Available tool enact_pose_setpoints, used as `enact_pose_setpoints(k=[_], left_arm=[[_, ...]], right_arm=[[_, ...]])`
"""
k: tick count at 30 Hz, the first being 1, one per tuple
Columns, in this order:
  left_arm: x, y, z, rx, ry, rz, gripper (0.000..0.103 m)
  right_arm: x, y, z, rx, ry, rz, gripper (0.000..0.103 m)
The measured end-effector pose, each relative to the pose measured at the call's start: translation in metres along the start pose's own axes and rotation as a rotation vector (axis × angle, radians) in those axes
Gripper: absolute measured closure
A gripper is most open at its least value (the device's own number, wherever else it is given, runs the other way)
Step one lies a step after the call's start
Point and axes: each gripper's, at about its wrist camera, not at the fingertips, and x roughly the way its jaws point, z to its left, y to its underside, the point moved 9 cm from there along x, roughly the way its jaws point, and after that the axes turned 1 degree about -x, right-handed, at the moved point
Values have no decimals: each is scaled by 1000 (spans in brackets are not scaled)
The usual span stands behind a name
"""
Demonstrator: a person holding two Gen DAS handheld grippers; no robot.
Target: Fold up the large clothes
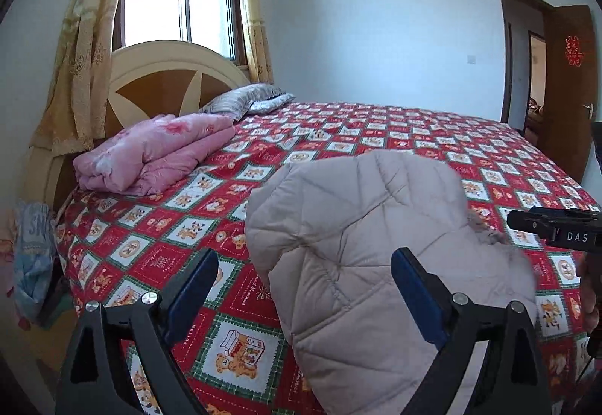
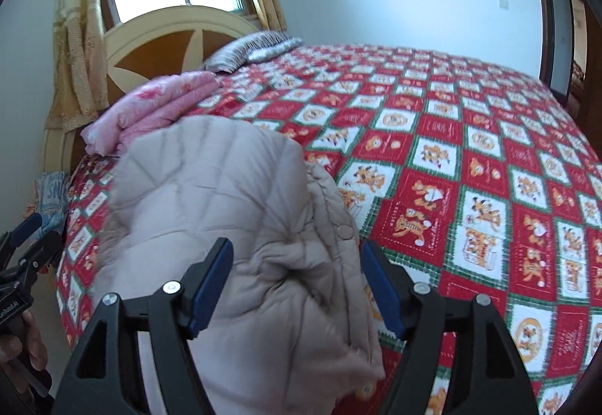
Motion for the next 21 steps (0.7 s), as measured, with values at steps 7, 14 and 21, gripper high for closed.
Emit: enact_pose_setpoints(k=[7, 14, 21], left_arm=[[-65, -24, -8, -23, 53, -115, 9], [-85, -34, -18, -9, 84, -153, 9], [-88, -32, -18, -17, 89, -161, 9]], right_arm=[[-81, -7, 31, -61, 26, -199, 14], [-111, -11, 42, -87, 51, -272, 9], [-116, -10, 44, -92, 48, -279, 9]])
